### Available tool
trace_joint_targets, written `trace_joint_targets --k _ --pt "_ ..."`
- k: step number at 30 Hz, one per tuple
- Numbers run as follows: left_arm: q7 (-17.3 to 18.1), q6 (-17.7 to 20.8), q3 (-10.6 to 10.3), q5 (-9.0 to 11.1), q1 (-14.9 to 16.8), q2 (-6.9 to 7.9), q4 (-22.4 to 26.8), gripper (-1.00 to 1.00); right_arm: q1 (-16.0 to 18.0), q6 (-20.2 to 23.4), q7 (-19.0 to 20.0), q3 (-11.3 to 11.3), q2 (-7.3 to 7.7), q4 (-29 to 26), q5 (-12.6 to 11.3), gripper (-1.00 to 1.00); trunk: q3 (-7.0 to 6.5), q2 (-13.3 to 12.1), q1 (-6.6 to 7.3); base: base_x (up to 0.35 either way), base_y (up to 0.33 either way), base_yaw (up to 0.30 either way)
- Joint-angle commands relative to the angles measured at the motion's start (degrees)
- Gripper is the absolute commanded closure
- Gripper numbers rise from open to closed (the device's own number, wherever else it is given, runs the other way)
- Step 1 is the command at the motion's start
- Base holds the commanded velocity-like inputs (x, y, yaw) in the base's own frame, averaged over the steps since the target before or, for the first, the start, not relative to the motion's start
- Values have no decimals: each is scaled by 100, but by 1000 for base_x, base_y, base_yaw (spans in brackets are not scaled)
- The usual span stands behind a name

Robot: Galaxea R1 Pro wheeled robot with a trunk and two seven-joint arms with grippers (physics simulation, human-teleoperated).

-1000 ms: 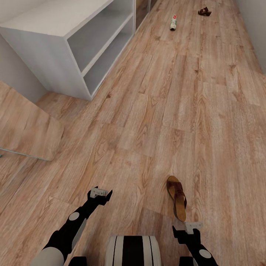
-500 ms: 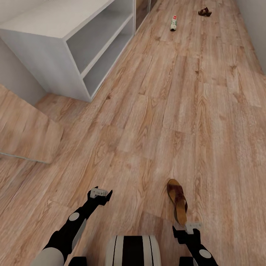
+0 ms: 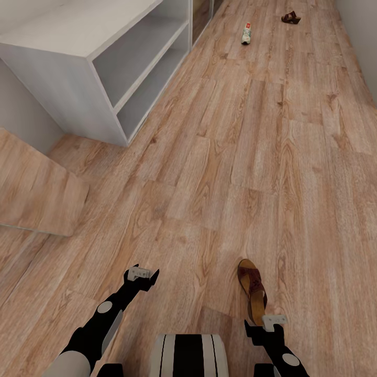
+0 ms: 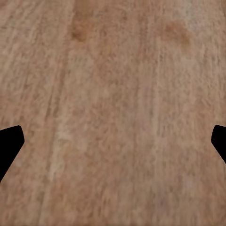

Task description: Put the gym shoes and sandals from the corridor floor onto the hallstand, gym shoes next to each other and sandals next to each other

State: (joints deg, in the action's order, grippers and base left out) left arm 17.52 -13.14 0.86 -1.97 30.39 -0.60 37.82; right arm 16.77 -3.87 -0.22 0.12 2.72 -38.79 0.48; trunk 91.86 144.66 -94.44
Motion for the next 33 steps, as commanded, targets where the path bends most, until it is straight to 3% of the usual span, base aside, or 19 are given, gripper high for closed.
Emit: trace_joint_targets --k 1,33 --pt "14 -20 8 -21 2 -2 -3 -100 1 -17 -1 2 1 3 5 -100 3 1 1 8 0 0" --pt "15 -22 2 -23 1 -10 -8 -100 1 -17 4 -3 1 8 5 -100 3 1 1 41 0 0"
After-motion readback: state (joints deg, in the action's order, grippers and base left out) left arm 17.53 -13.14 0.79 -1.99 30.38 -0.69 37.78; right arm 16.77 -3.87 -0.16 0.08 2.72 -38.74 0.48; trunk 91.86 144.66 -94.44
